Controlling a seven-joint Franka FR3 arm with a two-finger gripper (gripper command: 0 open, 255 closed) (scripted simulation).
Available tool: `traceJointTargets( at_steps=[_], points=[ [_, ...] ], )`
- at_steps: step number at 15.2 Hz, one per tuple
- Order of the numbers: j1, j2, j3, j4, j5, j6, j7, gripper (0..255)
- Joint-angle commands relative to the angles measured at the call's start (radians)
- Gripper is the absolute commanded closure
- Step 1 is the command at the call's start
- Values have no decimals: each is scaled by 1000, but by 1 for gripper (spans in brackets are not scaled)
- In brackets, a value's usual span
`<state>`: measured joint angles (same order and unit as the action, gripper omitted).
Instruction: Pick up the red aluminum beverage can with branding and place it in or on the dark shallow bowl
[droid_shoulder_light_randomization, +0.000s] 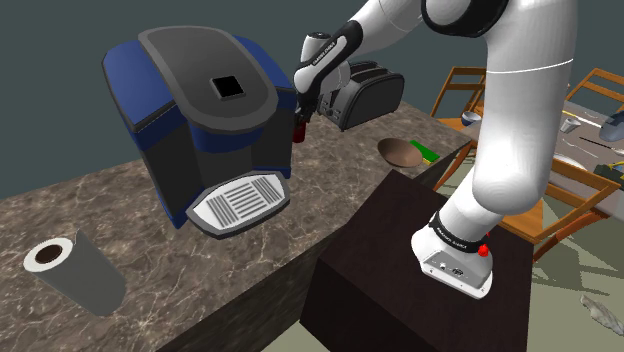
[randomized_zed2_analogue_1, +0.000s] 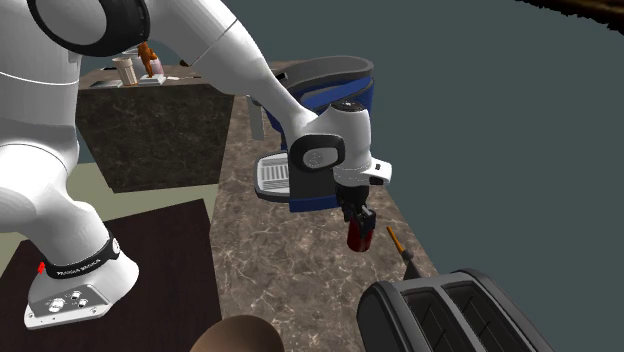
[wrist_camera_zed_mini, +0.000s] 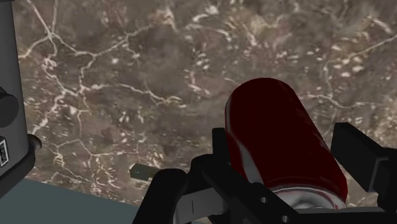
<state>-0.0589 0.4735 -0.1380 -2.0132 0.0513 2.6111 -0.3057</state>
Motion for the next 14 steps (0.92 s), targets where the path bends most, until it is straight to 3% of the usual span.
traceJointTargets(
  at_steps=[1,14],
  points=[
    [-1,1,-1,0,0,0,0,255],
    [12,-124,-17,13,-24,-137,12,255]
  ],
)
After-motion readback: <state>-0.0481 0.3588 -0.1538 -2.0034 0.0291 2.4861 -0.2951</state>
